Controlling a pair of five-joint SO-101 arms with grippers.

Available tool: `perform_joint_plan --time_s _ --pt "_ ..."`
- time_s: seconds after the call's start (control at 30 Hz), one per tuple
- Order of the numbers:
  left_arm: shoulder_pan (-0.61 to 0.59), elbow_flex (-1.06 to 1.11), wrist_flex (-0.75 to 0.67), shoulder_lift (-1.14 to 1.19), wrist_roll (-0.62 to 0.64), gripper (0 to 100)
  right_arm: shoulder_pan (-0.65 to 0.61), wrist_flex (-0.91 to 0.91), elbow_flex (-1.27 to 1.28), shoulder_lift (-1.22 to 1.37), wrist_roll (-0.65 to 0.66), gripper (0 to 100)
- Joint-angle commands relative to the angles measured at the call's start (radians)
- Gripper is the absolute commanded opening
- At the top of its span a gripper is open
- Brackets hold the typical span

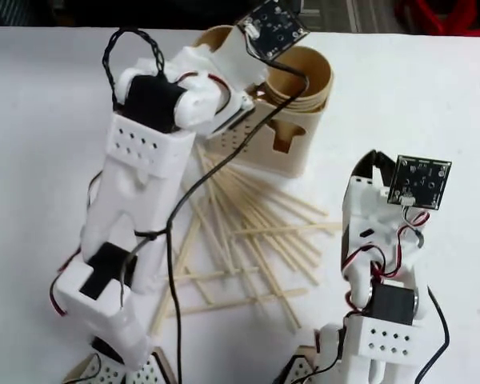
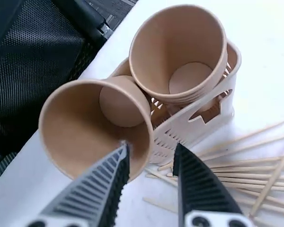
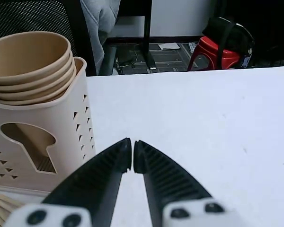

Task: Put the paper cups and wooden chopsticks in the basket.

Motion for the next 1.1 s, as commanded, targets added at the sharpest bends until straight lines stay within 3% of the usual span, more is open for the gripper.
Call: perform_joint_plan --time_s 0.0,0.33,0.5,0.8,1.07 --pt "-0.005 -0.031 -0.043 -0.004 0.012 16 0.005 -0.016 -0.006 -0.018 -0.009 2.5" --pt "-0.035 -0.041 -0.137 0.117 0.068 16 0.005 -0.016 -0.006 -0.018 -0.008 2.5" --pt "-0.022 -0.043 -0.158 0.111 0.057 2 0.005 -0.016 -0.006 -0.016 -0.008 2.5" --pt "0.041 -0.04 -0.15 -0.073 0.058 2 0.005 -0.016 -0.006 -0.016 -0.009 2.5" --pt "0.142 -0.041 -0.167 -0.079 0.058 2 0.005 -0.016 -0.006 -0.018 -0.009 2.5"
